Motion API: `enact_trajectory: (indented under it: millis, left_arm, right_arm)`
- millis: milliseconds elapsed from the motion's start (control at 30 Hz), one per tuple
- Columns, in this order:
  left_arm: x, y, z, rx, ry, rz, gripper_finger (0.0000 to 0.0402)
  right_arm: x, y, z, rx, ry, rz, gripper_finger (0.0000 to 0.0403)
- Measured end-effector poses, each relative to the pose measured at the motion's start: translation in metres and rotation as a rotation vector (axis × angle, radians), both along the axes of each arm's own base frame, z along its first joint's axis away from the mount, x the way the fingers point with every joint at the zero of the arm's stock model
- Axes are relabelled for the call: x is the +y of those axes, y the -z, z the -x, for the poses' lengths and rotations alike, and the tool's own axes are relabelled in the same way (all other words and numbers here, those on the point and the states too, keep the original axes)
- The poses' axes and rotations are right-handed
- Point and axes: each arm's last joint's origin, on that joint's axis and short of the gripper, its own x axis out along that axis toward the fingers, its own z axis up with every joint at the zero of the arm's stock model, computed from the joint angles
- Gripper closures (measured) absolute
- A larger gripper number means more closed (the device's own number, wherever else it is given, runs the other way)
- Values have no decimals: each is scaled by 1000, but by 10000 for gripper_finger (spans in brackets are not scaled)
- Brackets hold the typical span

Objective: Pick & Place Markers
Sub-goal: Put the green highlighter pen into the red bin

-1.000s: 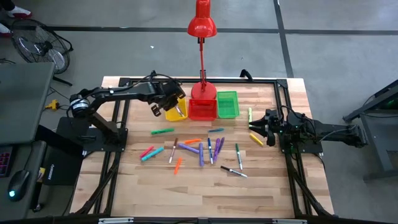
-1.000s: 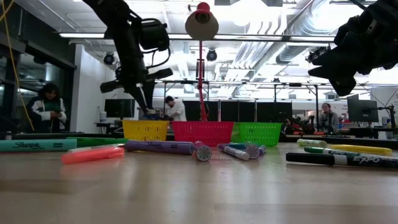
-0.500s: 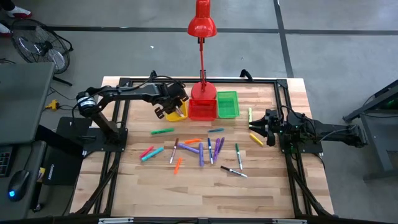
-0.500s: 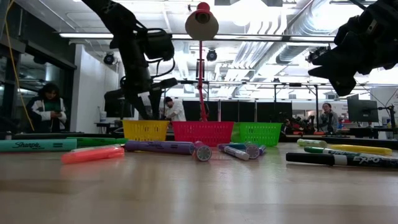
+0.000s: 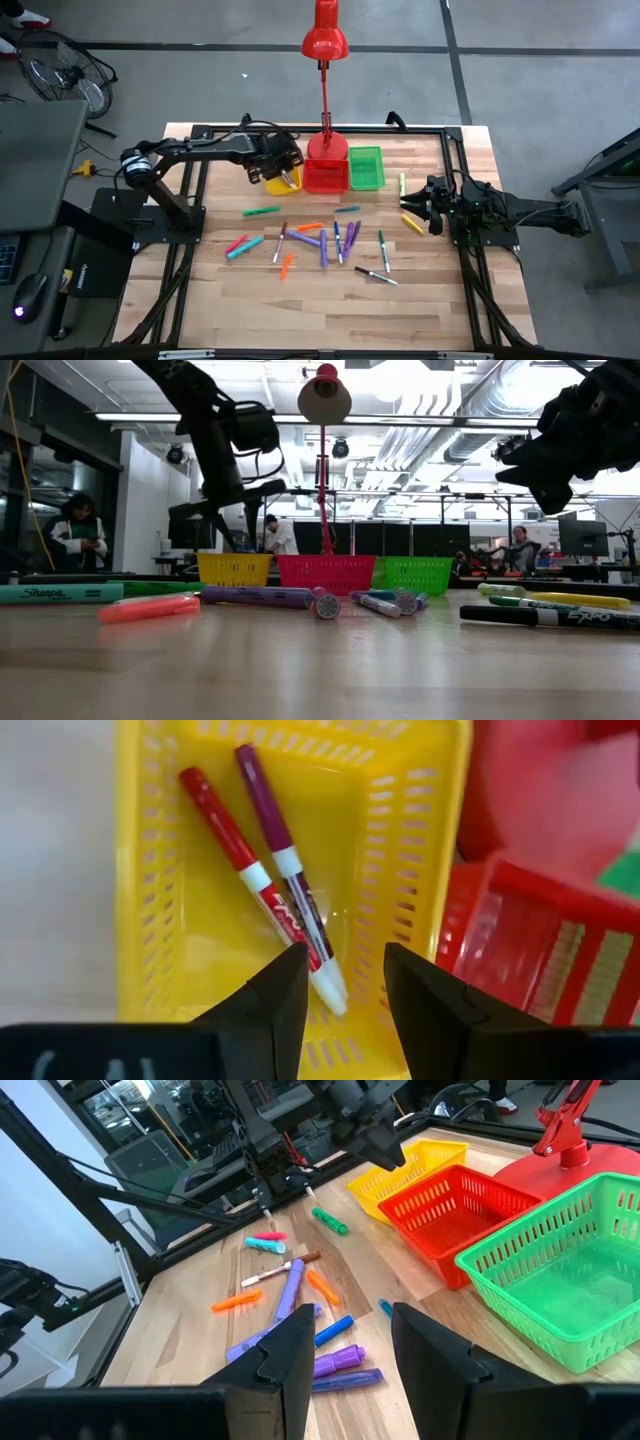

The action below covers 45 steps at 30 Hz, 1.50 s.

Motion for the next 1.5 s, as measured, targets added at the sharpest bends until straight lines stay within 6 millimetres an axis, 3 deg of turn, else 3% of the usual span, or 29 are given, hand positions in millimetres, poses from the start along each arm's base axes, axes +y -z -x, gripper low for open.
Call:
enact_trajectory:
  millis: [200,600,967,1300,1500]
  left_arm:
    - [-18,-14,5,39,168,-41,270]
    - [-70,-39,29,131,315,-59,270]
    - [-113,-6,58,137,412,14,270]
    - [-124,-2,66,304,994,-139,270]
    - [-120,-2,66,337,1221,-204,252]
  right_arm:
    - [0,0,0,0,0,0,279]
    - [0,0,0,0,0,0,279]
    - [0,0,0,0,-1,0,279]
    - [0,0,0,0,0,0,279]
    - [0,0,0,0,0,0,279]
